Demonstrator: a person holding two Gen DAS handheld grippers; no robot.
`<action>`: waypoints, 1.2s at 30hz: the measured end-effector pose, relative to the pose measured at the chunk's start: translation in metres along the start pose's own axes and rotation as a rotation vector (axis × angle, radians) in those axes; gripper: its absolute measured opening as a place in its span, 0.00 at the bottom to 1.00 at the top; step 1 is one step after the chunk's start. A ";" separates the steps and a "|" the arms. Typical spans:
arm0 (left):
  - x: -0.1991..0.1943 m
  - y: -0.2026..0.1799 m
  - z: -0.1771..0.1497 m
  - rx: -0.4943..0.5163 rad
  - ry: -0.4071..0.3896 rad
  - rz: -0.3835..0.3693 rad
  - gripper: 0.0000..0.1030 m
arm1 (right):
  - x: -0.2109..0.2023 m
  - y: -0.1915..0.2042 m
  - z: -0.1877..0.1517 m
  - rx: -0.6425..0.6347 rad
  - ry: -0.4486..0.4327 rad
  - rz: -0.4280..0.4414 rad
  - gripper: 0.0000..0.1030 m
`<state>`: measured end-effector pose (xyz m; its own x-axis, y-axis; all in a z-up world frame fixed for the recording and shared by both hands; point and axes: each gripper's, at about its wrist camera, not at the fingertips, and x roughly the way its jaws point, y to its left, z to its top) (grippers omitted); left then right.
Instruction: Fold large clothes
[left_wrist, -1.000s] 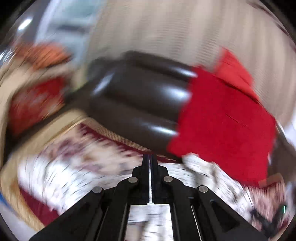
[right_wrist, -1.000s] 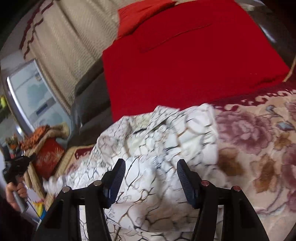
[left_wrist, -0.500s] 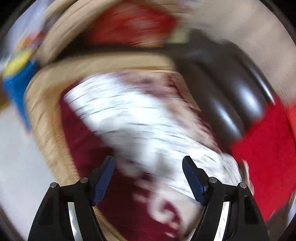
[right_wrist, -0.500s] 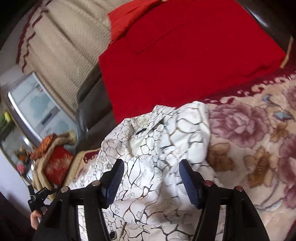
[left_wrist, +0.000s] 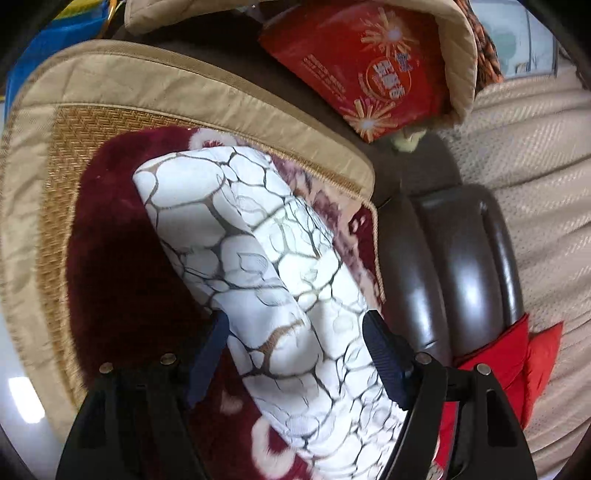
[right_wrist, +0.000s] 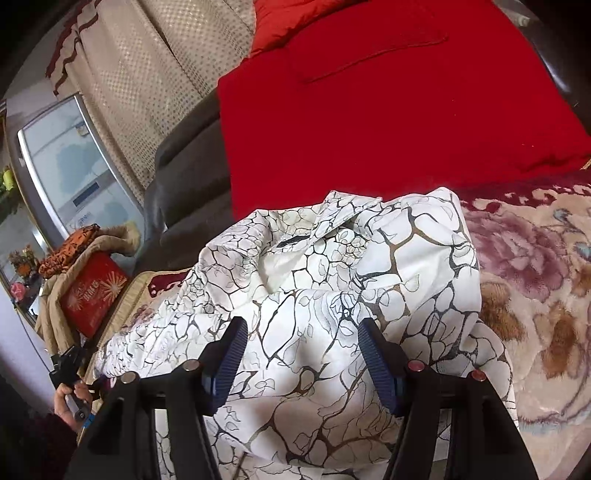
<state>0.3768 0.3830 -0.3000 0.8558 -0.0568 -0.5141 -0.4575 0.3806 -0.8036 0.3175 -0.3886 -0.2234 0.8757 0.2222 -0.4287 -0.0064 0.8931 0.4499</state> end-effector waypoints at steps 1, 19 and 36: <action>0.001 0.000 0.000 0.003 -0.010 -0.002 0.54 | 0.001 0.000 0.000 -0.004 -0.002 -0.004 0.64; -0.072 -0.231 -0.099 0.715 0.014 -0.140 0.05 | -0.044 -0.027 0.011 0.065 -0.113 0.002 0.64; -0.092 -0.310 -0.426 1.562 0.350 -0.298 0.67 | -0.093 -0.093 0.031 0.261 -0.160 0.027 0.73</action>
<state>0.3367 -0.1224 -0.1310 0.6709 -0.4081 -0.6192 0.5678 0.8197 0.0750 0.2518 -0.5039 -0.2014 0.9421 0.1609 -0.2943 0.0760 0.7522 0.6545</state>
